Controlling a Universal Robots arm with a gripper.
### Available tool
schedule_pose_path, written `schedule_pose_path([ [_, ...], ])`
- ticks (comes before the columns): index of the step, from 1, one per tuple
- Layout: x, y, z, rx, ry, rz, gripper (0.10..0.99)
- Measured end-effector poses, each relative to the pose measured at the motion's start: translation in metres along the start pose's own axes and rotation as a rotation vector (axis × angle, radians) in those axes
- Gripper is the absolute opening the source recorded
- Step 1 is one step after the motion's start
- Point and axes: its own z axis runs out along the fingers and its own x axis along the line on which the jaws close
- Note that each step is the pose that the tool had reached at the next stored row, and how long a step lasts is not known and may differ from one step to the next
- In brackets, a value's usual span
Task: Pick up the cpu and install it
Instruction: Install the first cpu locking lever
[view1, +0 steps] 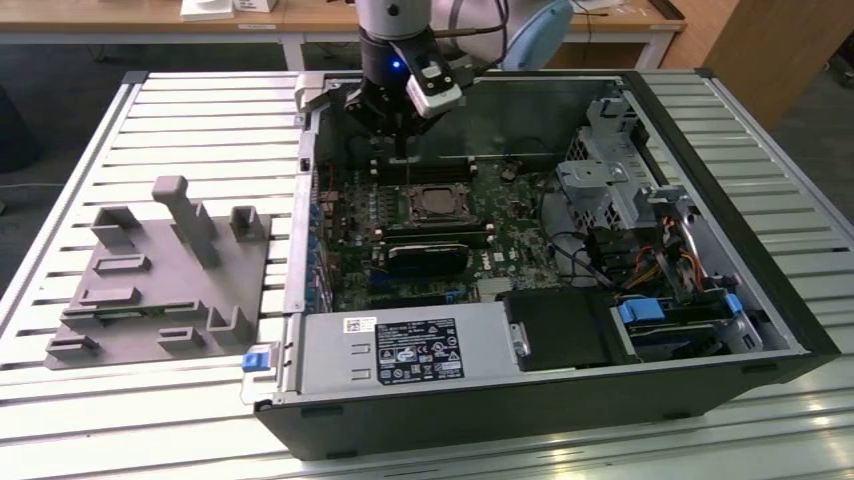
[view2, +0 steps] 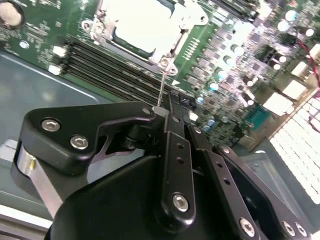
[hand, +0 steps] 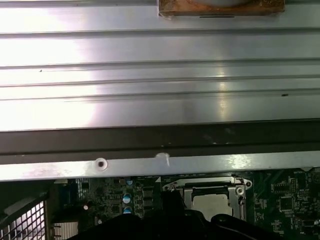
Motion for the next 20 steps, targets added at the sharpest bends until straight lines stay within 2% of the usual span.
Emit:
schedule_pose_path([
  [8, -0.0176, 0.0014, 0.0029, 0.0, 0.0015, -0.001, 0.106],
  [13, -0.0195, 0.0014, 0.0034, -0.001, 0.0017, -0.001, 0.106],
  [17, -0.0197, -0.0002, 0.0052, -0.022, 0.0029, 0.0, 0.106],
  [20, -0.0226, -0.0003, 0.0073, -0.023, 0.003, -0.002, 0.106],
])
